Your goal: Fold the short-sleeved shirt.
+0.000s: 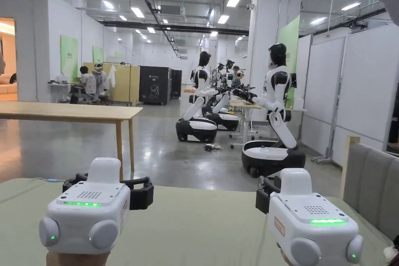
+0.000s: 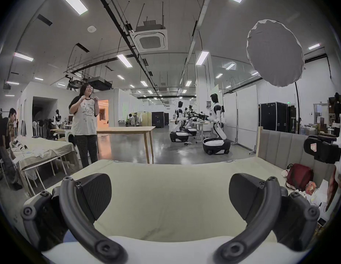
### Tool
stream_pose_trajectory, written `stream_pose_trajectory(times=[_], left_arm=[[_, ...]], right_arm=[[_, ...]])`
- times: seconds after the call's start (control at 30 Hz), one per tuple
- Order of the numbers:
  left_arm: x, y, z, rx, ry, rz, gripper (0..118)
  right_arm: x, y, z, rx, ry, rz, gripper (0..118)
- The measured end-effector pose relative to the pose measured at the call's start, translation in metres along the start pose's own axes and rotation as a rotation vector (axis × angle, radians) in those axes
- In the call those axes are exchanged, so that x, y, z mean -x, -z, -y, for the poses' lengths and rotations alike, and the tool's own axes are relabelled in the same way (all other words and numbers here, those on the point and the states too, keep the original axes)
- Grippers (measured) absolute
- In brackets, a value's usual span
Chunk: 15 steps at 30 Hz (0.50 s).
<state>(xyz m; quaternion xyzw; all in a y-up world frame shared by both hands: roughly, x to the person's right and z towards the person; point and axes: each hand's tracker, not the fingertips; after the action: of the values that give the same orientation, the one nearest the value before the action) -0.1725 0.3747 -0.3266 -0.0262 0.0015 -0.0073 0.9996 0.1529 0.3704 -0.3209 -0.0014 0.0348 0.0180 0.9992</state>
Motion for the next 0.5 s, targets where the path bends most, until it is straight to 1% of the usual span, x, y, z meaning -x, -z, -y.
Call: stream_pose_trajectory(times=[0.1,0.13,0.23,0.3,0.47,0.5], left_arm=[[-0.0007,0.0008,0.0011,0.004,0.001,0.000,118],[0.0002,0.0005,0.0017,0.006,-0.002,0.001,118],[-0.0001,0.0013,0.0026,0.007,-0.006,0.000,118],[0.0014,0.0017,0.0032,0.009,-0.007,0.000,118],[0.0010,0.0020,0.0043,0.010,-0.008,0.000,118],[0.0005,0.0023,0.0046,0.012,-0.009,0.001,118]], right_arm=[[0.0006,0.0010,0.0005,-0.005,-0.016,0.058,36],[-0.0008,0.0014,0.0000,-0.004,-0.005,0.062,36],[-0.0047,0.0019,-0.0023,0.008,0.035,0.061,36],[-0.0054,0.0016,-0.0021,0.012,0.035,0.064,36],[-0.0074,0.0021,-0.0018,0.053,0.033,0.022,36],[-0.0065,0.0020,-0.0011,0.046,0.028,0.026,36]])
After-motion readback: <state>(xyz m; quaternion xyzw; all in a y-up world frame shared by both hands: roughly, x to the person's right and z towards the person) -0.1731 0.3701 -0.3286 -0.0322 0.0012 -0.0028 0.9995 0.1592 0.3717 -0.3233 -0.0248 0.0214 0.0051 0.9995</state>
